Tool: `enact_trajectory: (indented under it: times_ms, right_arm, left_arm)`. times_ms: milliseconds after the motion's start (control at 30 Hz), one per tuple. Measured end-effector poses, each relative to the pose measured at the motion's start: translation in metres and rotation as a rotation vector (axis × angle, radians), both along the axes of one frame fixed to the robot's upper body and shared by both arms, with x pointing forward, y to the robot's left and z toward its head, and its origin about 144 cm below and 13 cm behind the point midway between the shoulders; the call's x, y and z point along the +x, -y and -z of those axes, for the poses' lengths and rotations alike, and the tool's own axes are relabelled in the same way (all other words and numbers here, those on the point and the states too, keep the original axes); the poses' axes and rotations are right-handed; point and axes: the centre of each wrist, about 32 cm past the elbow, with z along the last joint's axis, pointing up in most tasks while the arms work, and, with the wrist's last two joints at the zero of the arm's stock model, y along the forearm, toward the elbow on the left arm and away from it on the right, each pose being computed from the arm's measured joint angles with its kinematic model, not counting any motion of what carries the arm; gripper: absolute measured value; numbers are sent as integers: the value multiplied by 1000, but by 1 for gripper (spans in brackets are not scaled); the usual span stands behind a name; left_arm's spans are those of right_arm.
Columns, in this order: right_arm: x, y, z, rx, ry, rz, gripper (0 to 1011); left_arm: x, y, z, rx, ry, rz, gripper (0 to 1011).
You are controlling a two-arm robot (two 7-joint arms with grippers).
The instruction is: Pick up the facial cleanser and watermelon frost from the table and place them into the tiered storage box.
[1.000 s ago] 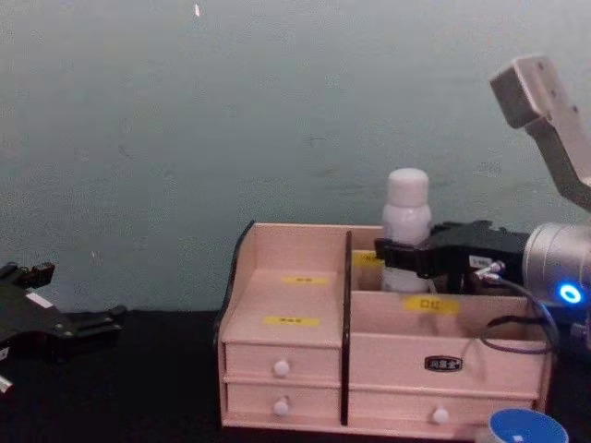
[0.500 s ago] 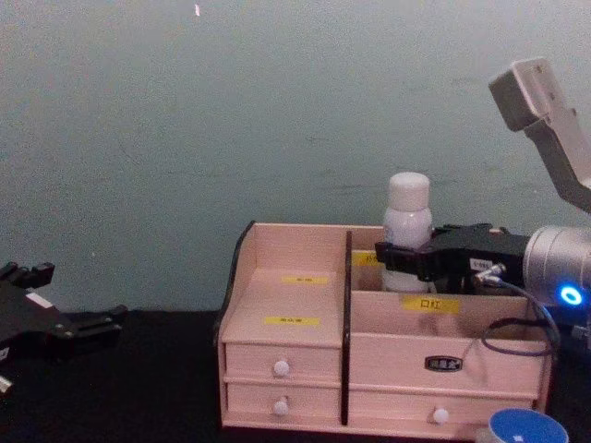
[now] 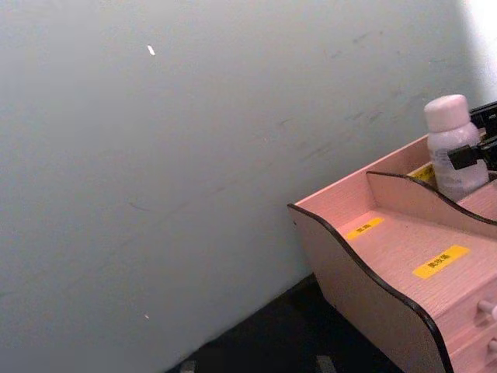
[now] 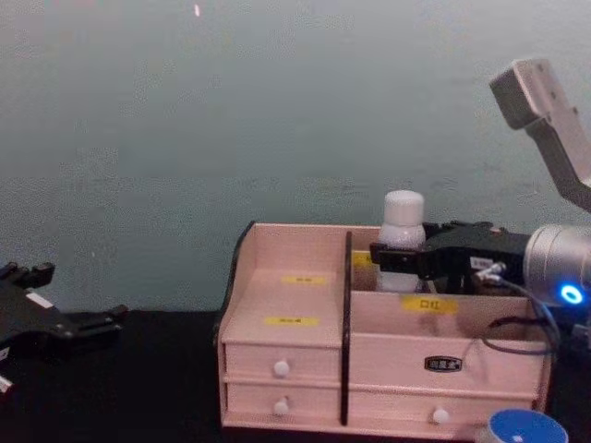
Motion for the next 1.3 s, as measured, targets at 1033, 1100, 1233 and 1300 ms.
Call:
enact_trajectory:
  times_ms: [1033, 1100, 1233, 1300]
  right_arm:
    - [-32, 27, -18, 54, 72, -62, 1000]
    - [-41, 35, -19, 57, 74, -80, 1000]
    - [-58, 48, -21, 59, 72, -105, 1000]
    - [-68, 55, -21, 60, 68, -119, 1000]
  left_arm:
    - [0, 0, 0, 0, 0, 0, 1001]
    - [0, 0, 0, 0, 0, 0, 1001]
    - [0, 0, 0, 0, 0, 0, 1001]
    - [0, 0, 0, 0, 0, 0, 1001]
